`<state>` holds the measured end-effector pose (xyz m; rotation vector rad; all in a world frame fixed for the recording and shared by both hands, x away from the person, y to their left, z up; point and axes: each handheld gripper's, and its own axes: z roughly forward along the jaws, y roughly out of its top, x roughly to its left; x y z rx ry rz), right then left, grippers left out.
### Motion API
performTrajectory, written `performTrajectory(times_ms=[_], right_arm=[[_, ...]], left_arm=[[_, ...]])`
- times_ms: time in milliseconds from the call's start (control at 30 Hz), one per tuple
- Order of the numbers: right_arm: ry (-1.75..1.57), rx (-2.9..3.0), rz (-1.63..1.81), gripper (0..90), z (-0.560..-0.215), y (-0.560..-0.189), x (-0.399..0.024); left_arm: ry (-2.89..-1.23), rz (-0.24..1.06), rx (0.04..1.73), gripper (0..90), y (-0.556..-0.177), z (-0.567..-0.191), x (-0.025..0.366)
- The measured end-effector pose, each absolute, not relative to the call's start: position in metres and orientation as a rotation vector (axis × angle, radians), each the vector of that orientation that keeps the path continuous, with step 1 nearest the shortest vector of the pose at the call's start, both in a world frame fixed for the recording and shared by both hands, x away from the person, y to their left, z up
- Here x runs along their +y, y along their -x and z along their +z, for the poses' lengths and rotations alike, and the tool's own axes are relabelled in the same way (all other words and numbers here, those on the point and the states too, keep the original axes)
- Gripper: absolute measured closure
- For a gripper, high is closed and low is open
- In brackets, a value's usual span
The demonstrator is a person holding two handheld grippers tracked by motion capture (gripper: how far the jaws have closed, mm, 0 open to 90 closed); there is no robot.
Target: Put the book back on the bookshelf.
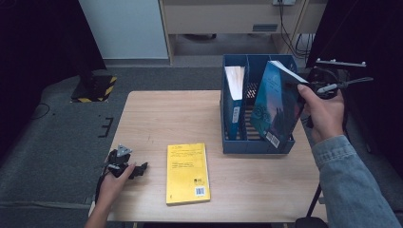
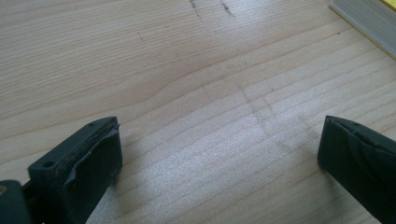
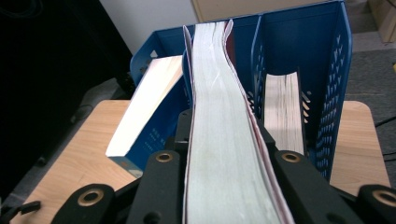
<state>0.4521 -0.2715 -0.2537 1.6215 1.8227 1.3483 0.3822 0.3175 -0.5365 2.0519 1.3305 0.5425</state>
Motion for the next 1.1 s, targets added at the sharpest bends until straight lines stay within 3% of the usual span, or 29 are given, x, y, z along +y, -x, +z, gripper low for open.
performTrajectory(times_ms=[1100], right_arm=[[-1.665,1.749,1.308,72.5,-0.27,-0.507,-0.24]], left_arm=[[-2.045,0.54,1.328,0.0,-0.383,-0.537,0.317]])
